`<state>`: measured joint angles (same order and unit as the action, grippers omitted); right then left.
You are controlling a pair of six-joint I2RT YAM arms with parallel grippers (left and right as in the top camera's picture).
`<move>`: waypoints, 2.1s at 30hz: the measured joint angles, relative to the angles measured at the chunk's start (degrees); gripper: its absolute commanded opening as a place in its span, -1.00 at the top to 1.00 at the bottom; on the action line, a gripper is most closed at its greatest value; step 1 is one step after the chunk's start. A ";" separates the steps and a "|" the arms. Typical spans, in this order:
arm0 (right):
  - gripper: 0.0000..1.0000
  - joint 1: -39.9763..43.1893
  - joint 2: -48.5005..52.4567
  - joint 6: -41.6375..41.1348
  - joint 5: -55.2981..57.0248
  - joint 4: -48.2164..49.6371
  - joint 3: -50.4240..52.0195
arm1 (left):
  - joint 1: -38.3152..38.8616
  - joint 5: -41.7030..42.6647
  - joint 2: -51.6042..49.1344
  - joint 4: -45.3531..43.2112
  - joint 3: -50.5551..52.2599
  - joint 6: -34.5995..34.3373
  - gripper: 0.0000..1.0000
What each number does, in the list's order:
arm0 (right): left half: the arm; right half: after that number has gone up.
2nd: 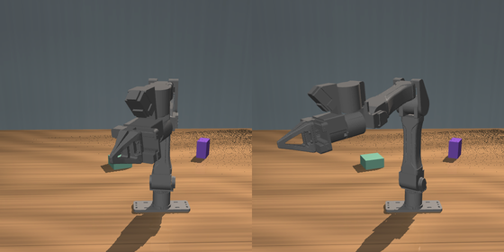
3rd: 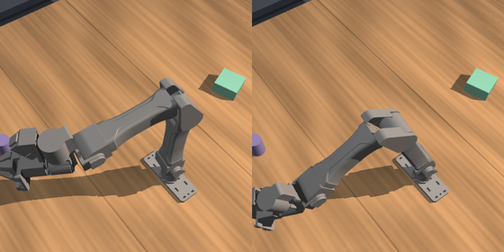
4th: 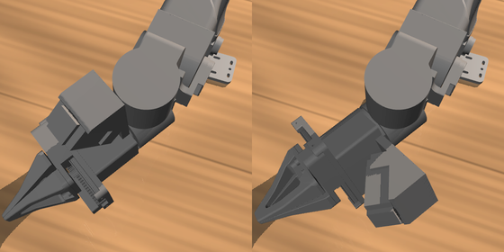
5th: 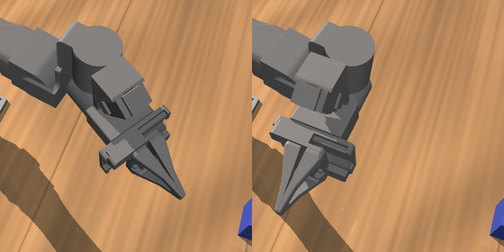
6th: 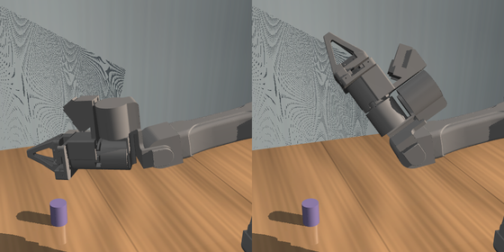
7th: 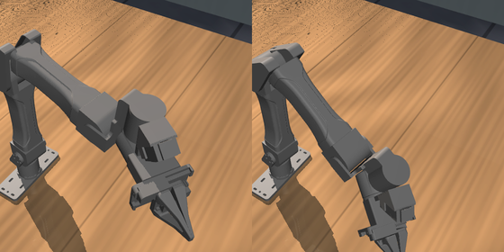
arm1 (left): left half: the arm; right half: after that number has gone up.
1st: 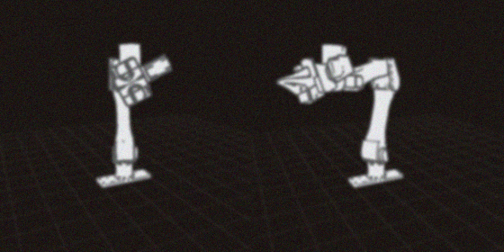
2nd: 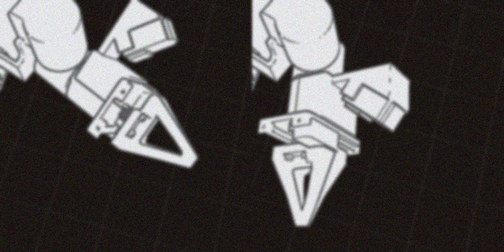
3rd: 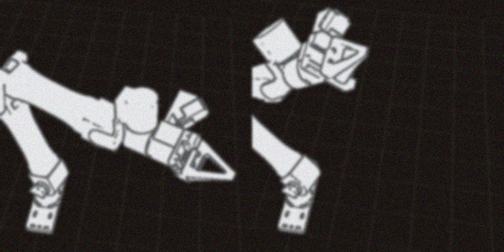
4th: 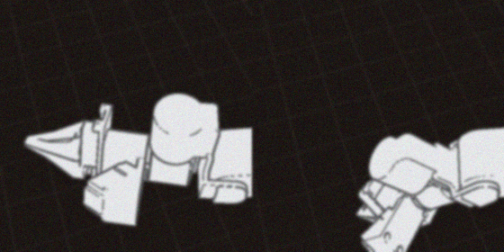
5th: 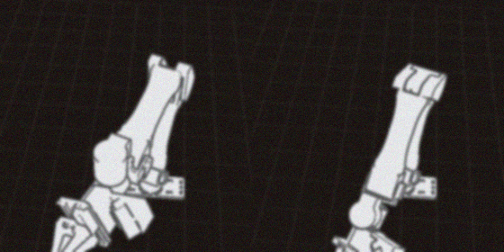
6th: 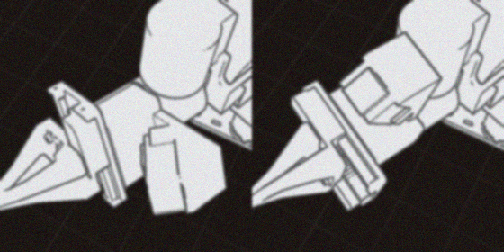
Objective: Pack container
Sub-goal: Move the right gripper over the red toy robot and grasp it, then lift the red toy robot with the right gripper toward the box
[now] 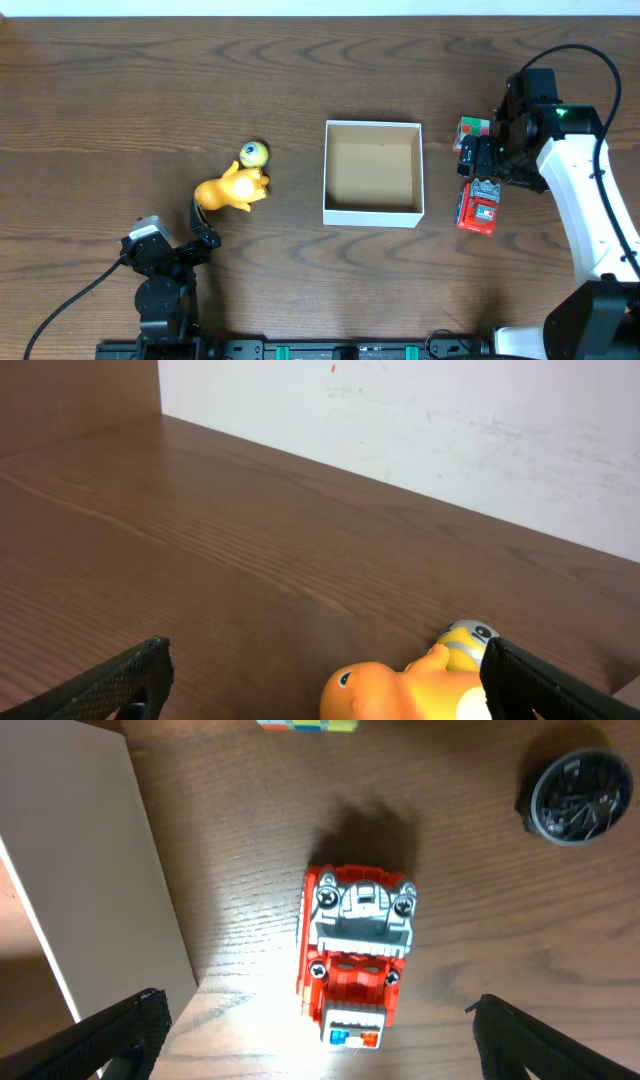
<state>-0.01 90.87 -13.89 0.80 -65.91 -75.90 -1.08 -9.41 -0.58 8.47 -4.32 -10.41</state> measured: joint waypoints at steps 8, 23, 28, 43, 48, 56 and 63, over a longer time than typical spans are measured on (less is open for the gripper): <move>-0.98 0.00 -0.02 -5.53 3.54 4.96 7.23 | 0.00 0.00 0.00 0.00 0.00 0.00 -0.96; -0.98 0.68 -0.02 -7.26 4.31 16.24 20.09 | 0.00 0.00 0.00 0.00 0.00 0.00 -0.96; -0.98 1.07 -0.02 -5.07 4.11 20.70 23.45 | 0.00 0.00 0.00 0.00 0.00 0.00 -0.96; 0.06 1.11 -0.28 -2.01 1.49 31.12 26.25 | 0.00 0.00 0.00 0.00 0.00 0.00 -0.96; 0.20 1.11 -0.28 -2.01 1.25 30.51 26.05 | 0.00 0.00 0.00 -0.02 0.00 0.00 -0.96; 0.15 1.09 -0.13 -2.01 0.72 21.24 17.16 | 0.00 0.00 0.00 -0.02 0.00 0.00 -0.96; 0.23 0.83 -0.13 -2.40 -3.74 18.36 4.28 | 0.00 0.00 0.00 -0.02 0.00 0.00 -0.96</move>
<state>0.82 90.74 -16.29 -2.94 -47.55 -71.61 -1.08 -9.41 -0.58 8.45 -4.32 -10.41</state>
